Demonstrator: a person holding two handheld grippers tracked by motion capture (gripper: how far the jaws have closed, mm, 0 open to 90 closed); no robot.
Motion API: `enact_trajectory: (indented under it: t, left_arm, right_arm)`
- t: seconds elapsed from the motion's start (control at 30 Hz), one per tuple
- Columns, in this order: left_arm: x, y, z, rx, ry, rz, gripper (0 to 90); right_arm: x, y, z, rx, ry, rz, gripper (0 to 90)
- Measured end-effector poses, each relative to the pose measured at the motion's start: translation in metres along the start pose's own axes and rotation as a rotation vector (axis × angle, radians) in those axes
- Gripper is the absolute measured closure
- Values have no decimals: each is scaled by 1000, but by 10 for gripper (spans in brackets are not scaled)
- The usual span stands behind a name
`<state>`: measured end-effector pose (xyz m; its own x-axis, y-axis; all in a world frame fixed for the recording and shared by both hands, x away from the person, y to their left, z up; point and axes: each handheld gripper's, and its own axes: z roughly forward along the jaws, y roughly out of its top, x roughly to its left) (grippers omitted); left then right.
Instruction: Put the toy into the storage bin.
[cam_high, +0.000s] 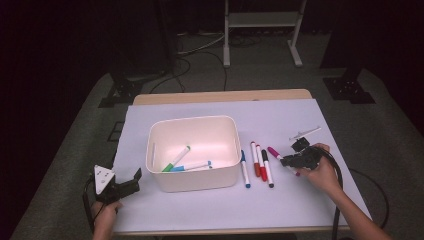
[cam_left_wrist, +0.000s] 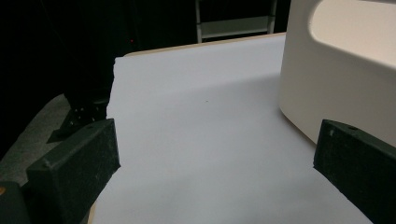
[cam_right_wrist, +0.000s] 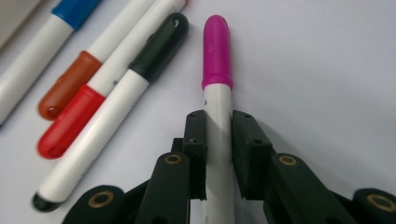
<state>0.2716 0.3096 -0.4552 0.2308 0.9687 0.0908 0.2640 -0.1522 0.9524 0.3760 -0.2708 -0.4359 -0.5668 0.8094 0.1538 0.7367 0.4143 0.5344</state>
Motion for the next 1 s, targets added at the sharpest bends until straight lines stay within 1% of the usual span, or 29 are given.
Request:
enact_trajectory:
  t: [0.03, 0.1, 0.13, 0.2, 0.23, 0.27, 0.33, 0.4, 0.43, 0.53, 0.67, 0.77, 1.0]
  left_arm:
    - [0, 0, 0, 0, 0, 0, 0]
    - [0, 0, 0, 1, 0, -1, 0]
    - [0, 0, 0, 0, 0, -2, 0]
    - [0, 0, 0, 0, 0, -1, 0]
    - [0, 0, 0, 1, 0, -1, 0]
    - [0, 0, 0, 0, 0, -1, 0]
    - [0, 0, 0, 0, 1, -2, 0]
    - [0, 0, 0, 1, 1, 0, 0]
    - [0, 0, 0, 1, 0, 0, 0]
    - [0, 0, 0, 2, 0, -1, 0]
    - [0, 0, 0, 2, -1, 0, 0]
    - [0, 0, 0, 1, 0, -1, 0]
    - [0, 0, 0, 1, -1, -3, 0]
  right_arm:
    - [0, 0, -2, -2, 14, -1, 756]
    - [2, 1, -5, 1, 57, 0, 756]
    - [5, 2, -8, -7, 62, 1, 756]
    - [9, 3, -13, -19, 88, -6, 756]
    - [14, 5, -17, -22, 100, -19, 756]
    - [14, 5, -17, -22, 100, -19, 756]
    - [18, 8, -23, -34, 113, -27, 756]
    - [24, 13, -34, -57, 140, -37, 756]
    - [24, 13, -34, -57, 140, -37, 756]
    - [32, 19, -50, -88, 176, -49, 756]
    - [44, 29, -67, -106, 192, -81, 756]
    - [52, 35, -78, -116, 216, -97, 756]
    - [74, 53, -97, -137, 248, -155, 756]
